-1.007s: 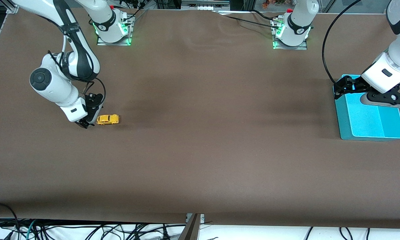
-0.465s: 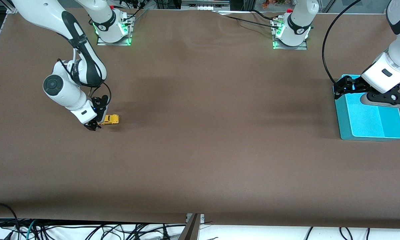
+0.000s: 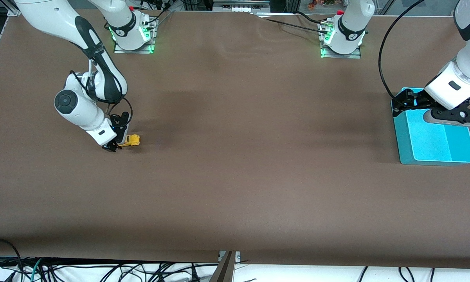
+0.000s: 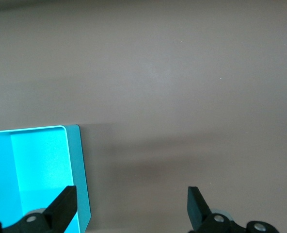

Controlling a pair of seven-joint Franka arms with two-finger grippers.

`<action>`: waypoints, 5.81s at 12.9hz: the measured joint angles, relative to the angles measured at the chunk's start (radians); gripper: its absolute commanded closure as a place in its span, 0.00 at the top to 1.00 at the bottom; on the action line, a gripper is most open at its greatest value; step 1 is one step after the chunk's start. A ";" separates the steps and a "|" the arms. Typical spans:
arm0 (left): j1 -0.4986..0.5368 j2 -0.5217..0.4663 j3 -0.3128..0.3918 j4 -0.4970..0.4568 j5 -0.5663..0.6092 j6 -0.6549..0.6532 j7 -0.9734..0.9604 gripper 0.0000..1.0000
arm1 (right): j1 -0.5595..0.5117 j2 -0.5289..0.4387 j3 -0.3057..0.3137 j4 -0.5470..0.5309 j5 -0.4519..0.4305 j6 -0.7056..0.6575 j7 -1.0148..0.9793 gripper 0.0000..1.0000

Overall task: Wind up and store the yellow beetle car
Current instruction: 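Reach the right gripper down over the yellow beetle car, then close the right gripper on the yellow beetle car, then pull the car backward along the table with the right gripper, then open the right gripper to release the wound car, then raise the right gripper to rest while the left gripper lowers toward the car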

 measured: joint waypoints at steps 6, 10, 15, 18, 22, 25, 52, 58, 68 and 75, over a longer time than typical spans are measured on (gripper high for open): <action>0.000 0.000 0.000 0.000 0.000 0.000 0.000 1.00 | 0.001 0.000 0.008 -0.002 0.000 0.002 -0.019 0.20; 0.000 0.000 0.000 0.000 0.000 0.000 0.000 1.00 | 0.001 0.000 0.010 -0.002 0.000 0.001 -0.094 0.19; 0.000 0.000 0.000 0.000 0.000 0.000 0.000 1.00 | -0.004 0.001 0.010 -0.002 0.000 0.002 -0.109 0.19; 0.000 0.000 0.000 0.000 0.000 0.000 0.000 1.00 | -0.033 0.003 0.010 -0.002 0.000 0.007 -0.116 0.19; 0.000 0.000 0.000 0.000 0.000 0.000 0.000 1.00 | -0.082 0.004 0.010 -0.002 0.000 0.015 -0.158 0.19; 0.000 0.000 0.000 0.000 0.000 0.000 0.000 1.00 | -0.118 0.005 0.010 -0.002 0.000 0.021 -0.200 0.19; 0.000 0.000 0.000 0.000 0.000 0.000 0.000 1.00 | -0.329 0.090 0.082 0.146 0.013 -0.123 -0.425 0.99; 0.000 0.000 0.000 0.000 0.000 0.000 0.000 1.00 | -0.328 0.017 0.143 0.214 0.013 -0.188 -0.418 0.99; 0.000 0.000 0.000 0.000 0.000 0.000 0.000 1.00 | -0.323 -0.265 0.174 0.247 0.013 -0.460 -0.095 0.99; 0.000 0.000 0.001 0.000 0.000 0.000 0.000 1.00 | -0.316 -0.415 0.175 0.254 0.013 -0.589 0.194 0.99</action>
